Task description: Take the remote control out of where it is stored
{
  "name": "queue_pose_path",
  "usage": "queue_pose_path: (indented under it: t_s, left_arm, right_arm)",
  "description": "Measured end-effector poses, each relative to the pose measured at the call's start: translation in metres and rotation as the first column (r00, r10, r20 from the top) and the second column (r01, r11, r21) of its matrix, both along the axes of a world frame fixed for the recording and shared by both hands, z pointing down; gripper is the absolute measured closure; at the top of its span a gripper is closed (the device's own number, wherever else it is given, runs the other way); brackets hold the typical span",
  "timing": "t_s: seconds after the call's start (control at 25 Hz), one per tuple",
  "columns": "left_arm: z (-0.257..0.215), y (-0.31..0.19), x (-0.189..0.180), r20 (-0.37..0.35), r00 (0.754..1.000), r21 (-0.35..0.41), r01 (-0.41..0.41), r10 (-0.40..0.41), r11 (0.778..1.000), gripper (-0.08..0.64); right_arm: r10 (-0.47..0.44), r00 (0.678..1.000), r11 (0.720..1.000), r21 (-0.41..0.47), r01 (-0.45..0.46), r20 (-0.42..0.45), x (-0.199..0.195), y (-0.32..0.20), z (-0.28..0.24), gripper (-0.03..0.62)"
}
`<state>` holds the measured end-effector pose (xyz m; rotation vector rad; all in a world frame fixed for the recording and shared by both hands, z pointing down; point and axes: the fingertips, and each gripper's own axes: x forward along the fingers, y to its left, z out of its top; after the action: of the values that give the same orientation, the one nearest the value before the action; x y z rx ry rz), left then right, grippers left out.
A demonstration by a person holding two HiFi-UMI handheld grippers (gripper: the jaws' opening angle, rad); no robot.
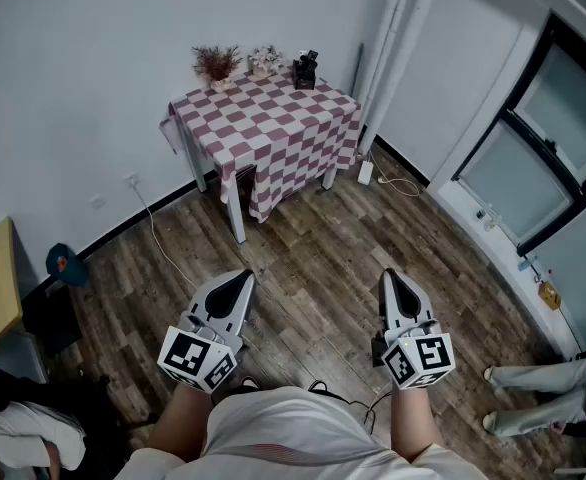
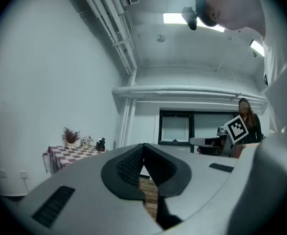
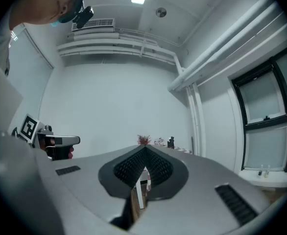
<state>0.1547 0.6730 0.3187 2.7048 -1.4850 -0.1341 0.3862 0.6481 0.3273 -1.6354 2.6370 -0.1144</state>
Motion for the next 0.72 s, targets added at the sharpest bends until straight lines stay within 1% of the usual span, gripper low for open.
queue_pose_path:
  t_s: [0.44, 0.6, 0.72]
  left_arm:
    - [0.004, 0.002, -0.003, -0.012, 1.0, 0.001, 0.012, -0.012, 1.0, 0.551]
    - [0.004, 0.002, -0.014, -0.014, 1.0, 0.006, 0.015, -0.015, 1.0, 0.551]
    - [0.003, 0.001, -0.027, -0.008, 1.0, 0.011, 0.018, -0.017, 1.0, 0.551]
  right_arm:
    - [-0.014, 1.0, 1.0, 0.008, 0.014, -0.011, -0.005, 0.001, 0.003, 0.578]
    - [-0.028, 1.0, 0.999, 0.036, 0.027, 0.012, -0.019, 0.001, -0.003, 0.578]
    - [-0.039, 0.999, 0.999, 0.019, 0.039, 0.025, -0.033, 0.0, -0.002, 0.578]
